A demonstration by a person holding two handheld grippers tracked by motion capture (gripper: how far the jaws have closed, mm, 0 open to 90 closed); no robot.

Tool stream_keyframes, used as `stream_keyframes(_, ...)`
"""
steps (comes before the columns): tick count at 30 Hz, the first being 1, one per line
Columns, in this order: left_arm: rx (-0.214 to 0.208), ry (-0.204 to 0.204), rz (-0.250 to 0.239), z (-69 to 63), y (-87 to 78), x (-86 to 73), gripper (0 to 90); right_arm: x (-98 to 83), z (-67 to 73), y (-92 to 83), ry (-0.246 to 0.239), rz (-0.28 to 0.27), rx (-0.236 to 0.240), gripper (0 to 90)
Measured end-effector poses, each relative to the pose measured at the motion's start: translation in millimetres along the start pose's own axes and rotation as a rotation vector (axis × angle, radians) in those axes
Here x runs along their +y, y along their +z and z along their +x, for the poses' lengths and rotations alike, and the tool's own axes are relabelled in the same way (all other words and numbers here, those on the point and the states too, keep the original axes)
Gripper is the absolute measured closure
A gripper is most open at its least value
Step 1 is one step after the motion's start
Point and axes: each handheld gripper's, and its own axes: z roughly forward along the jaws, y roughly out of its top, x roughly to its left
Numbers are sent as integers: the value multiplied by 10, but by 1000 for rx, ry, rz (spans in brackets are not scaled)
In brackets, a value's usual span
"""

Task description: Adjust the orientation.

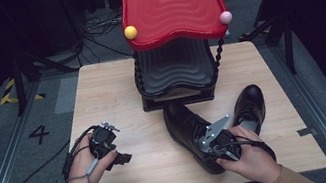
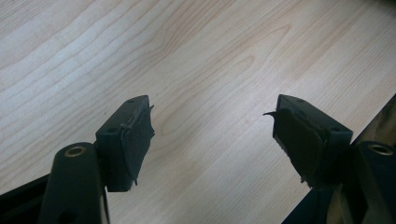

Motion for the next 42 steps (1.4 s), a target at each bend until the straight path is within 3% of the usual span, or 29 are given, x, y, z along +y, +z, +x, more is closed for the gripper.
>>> stream_keyframes(4,-3,11,4,-2,13,41,288,-64,-41,44,26,21,-20,831)
stream_keyframes(9,-6,9,0,7,19,56,284,-103,-109,91,53,49,-4,814)
stream_keyframes(15,-7,10,2,-8,17,63,284,-117,-102,127,46,85,-16,786)
stream_keyframes(19,-4,12,3,2,16,54,284,-103,-82,7,49,57,-4,709)
stream_keyframes(24,-4,10,5,8,15,42,284,-142,-126,-321,63,-29,9,682)
stream_keyframes(26,-2,9,4,6,13,42,284,-182,-167,-485,81,-76,-9,684)
stream_keyframes(29,-3,11,6,3,17,45,284,-226,-216,-601,98,-102,-37,690)
stream_keyframes(30,-3,7,6,-3,22,48,284,-280,-280,-687,132,-105,-71,688)
stream_keyframes(32,-2,6,8,-4,25,50,284,-302,-306,-712,148,-103,-86,682)
stream_keyframes(33,-5,4,8,-5,30,52,284,-338,-351,-741,169,-98,-119,680)
stream_keyframes(36,-7,4,10,-3,39,58,284,-414,-461,-739,228,-71,-164,673)
stream_keyframes(42,-8,10,9,1,34,66,284,-477,-598,-617,275,-22,-196,667)
